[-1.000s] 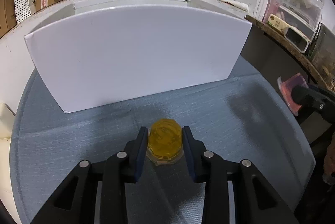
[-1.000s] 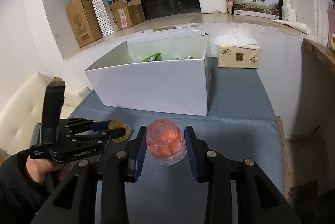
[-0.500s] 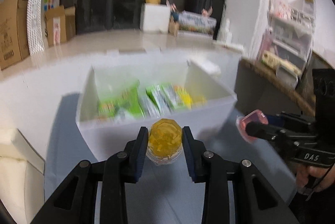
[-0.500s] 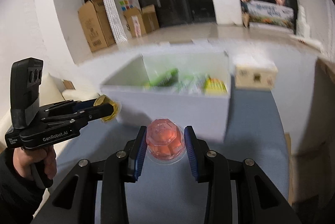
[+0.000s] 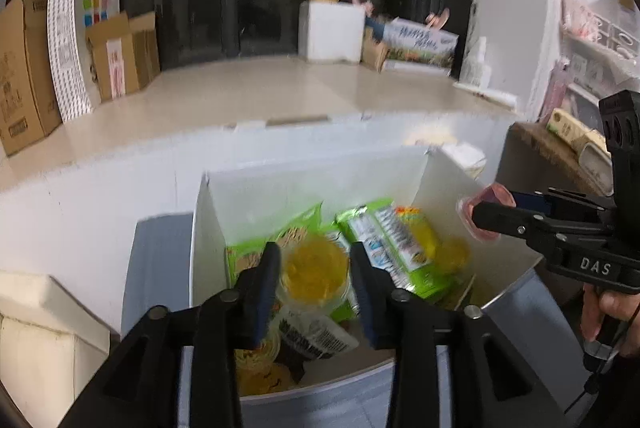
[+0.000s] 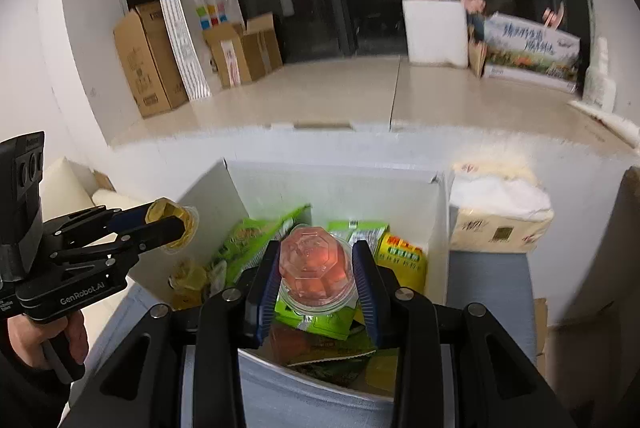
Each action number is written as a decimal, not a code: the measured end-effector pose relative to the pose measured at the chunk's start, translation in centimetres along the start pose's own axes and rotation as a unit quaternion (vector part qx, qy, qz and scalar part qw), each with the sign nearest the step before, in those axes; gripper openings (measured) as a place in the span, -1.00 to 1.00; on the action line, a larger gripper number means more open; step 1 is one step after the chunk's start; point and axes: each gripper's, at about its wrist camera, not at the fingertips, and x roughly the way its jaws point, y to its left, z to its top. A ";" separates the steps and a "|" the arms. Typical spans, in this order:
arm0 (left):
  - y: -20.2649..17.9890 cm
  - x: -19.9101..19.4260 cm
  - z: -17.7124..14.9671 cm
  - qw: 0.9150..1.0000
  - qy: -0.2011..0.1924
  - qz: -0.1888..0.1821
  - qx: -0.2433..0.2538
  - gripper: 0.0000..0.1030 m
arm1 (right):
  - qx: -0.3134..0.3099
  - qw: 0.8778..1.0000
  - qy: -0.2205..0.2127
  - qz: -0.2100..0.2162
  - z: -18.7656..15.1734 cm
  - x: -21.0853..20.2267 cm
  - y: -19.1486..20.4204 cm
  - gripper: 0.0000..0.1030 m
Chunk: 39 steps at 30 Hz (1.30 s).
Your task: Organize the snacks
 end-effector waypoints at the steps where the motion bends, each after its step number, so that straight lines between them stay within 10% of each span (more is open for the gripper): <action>1: 0.1 0.2 -0.2 1.000 0.003 0.006 -0.003 0.42 | 0.002 1.000 0.006 -0.004 -0.1 0.2 -0.1 0.20; 2: 0.3 0.1 -0.4 1.000 -0.003 0.010 -0.006 0.86 | 0.003 1.000 0.000 -0.012 -0.3 0.1 -0.2 0.80; 3: 0.4 0.0 -0.5 1.000 -0.009 0.011 -0.008 1.00 | -0.001 1.000 -0.012 -0.014 -0.6 -0.2 -0.2 0.94; 33: -4.2 -10.9 -6.9 0.999 -0.032 0.038 -0.019 1.00 | 0.001 0.998 -0.047 -0.040 -5.6 -10.9 2.9 1.00; 39: -4.6 -15.2 -10.5 0.996 -0.030 0.014 -0.078 1.00 | 0.001 0.992 -0.058 -0.114 -9.9 -16.2 6.0 1.00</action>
